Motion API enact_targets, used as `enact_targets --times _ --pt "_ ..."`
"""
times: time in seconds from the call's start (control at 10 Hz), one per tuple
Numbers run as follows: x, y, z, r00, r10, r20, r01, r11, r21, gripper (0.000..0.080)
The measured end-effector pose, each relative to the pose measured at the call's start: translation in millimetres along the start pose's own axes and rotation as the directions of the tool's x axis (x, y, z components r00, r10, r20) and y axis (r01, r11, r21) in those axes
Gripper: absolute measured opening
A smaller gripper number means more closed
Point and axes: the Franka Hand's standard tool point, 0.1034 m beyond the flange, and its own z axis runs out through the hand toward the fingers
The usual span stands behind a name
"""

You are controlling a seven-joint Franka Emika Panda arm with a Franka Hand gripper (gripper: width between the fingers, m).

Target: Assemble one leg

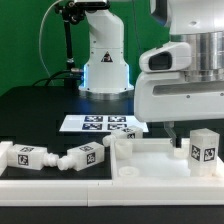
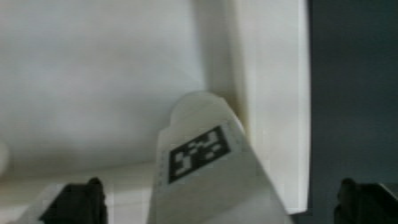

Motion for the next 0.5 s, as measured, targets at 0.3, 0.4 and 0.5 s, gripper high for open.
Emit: enact_targets --times 0.3,0.4,0.5 --pt "0.2 -0.4 1.5 1.000 0.001 -0.014 -0.001 1.000 0.001 0.0559" --pt "0.1 -0.9 1.5 0.996 0.085 -0.014 -0.085 0.996 0.005 0.0364" --pt "0.1 -1.0 1.6 0.992 0.129 -0.013 -0.129 0.992 0.006 0.0364"
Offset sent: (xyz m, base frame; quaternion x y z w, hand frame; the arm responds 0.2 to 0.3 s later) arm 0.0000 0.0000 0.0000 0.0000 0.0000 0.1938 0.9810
